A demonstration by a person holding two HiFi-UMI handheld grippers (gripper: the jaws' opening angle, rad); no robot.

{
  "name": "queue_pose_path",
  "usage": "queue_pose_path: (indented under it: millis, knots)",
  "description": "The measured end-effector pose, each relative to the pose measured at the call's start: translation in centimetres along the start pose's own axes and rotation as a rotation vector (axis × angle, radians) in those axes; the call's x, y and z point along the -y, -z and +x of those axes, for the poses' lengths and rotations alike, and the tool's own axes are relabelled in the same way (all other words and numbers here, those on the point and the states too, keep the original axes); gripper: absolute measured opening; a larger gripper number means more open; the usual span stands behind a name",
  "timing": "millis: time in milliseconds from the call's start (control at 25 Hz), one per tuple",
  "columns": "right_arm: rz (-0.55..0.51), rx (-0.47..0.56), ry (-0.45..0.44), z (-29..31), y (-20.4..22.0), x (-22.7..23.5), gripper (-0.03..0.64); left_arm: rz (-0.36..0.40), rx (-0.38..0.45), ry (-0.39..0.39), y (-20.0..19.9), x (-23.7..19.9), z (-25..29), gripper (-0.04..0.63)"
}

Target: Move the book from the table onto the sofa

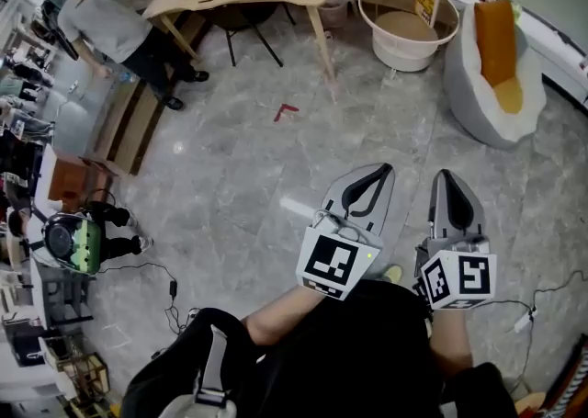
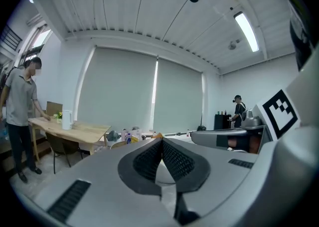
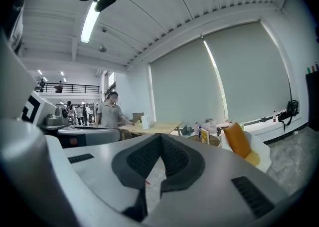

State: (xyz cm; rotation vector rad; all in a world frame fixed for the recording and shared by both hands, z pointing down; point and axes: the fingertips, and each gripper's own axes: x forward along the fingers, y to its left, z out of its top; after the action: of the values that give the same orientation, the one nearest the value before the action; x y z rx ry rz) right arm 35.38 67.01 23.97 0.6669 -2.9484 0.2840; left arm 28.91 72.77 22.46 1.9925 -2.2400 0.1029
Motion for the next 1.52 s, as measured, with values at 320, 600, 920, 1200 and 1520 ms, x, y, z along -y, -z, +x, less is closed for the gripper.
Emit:
queue_pose_path:
  millis: [320,600,920,1200,1520]
  knots:
    - [0.003,0.001,0.012,0.7,-0.9,-3.0,0.005,0.027,0.045,0.034,-1.5,-1.1,-2.0,0.011]
    - [-0.067,0.029,0.011,2.0,-2.8,-5.7,0.005,0.033,0.093,0.037,-3.1,-3.6,-3.1,0.011]
    - [-0.072,0.032,0.053,3.7,-4.3,-4.2,0.005,0.024,0.079,0.036,-3.6,-4.9,-1.6,0.011]
    - [-0.076,0.034,0.065,8.6,-6.2,4.1,0.005,0.021,0.051,-0.001,-4.5,-6.4,6.8,0.011]
    - [-0.037,-0.012,0.087,14.4,-7.4,16.3,0.005,0.057,0.035,-0.032,-6.8,-7.0,19.1,0.011]
